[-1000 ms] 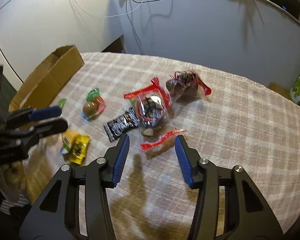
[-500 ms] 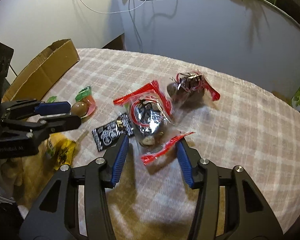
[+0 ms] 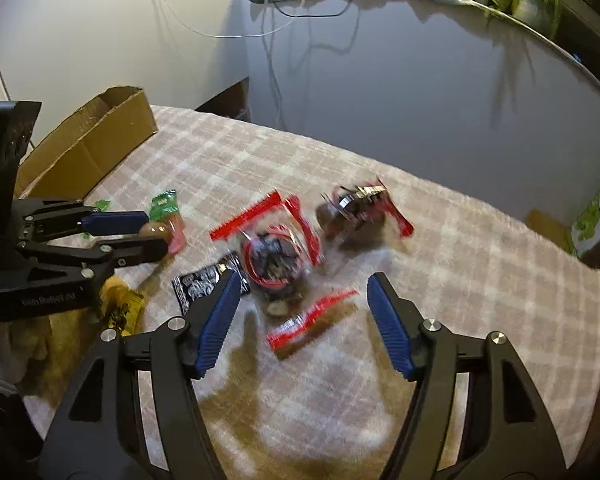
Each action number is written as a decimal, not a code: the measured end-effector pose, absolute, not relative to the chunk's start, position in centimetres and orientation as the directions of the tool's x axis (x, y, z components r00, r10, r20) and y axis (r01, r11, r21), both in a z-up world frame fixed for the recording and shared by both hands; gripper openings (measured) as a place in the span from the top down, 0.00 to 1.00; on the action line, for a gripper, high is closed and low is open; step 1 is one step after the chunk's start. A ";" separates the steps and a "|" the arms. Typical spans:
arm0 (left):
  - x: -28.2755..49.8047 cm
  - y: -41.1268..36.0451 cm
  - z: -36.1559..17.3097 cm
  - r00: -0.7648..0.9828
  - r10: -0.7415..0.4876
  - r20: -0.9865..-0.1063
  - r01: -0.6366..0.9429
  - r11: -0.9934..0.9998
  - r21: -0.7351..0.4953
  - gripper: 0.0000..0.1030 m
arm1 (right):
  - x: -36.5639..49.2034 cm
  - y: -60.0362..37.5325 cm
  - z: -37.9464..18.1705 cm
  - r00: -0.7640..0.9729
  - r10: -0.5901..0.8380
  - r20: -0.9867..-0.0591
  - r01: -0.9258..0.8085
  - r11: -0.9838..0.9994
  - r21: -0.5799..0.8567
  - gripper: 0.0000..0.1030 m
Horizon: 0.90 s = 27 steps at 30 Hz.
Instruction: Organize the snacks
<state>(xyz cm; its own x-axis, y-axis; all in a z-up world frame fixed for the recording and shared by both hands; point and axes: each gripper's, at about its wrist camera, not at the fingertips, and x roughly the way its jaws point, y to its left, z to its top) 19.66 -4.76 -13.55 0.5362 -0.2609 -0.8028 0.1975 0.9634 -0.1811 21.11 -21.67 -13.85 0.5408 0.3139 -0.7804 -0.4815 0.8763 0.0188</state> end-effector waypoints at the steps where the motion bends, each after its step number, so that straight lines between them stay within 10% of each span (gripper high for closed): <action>1: 19.6 -4.8 -13.6 0.537 -0.258 -0.803 0.199 0.964 -0.176 0.67 | 21.2 -21.4 -13.9 0.539 0.313 -0.782 -0.488 0.873 0.013 0.33; 7: 19.8 -5.1 -13.6 0.544 -0.243 -0.803 0.211 0.966 -0.150 0.69 | 22.2 -19.3 -15.2 0.500 0.295 -0.814 -0.518 0.855 -0.008 0.37; 11: 20.0 -5.4 -13.6 0.549 -0.242 -0.800 0.217 0.966 -0.143 0.69 | 22.7 -19.2 -15.4 0.478 0.299 -0.826 -0.514 0.858 0.013 0.60; 27: 19.3 -5.8 -13.4 0.569 -0.243 -0.785 0.249 0.961 -0.118 0.74 | 22.2 -19.9 -15.4 0.469 0.321 -0.823 -0.489 0.870 0.060 0.66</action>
<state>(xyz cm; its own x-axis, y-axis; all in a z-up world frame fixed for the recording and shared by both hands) 19.31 -5.82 -13.37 0.5690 -0.2435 -0.7855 0.2490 0.9613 -0.1176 22.22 -19.93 -15.44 0.4692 0.3205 -0.8229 -0.4888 0.8703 0.0604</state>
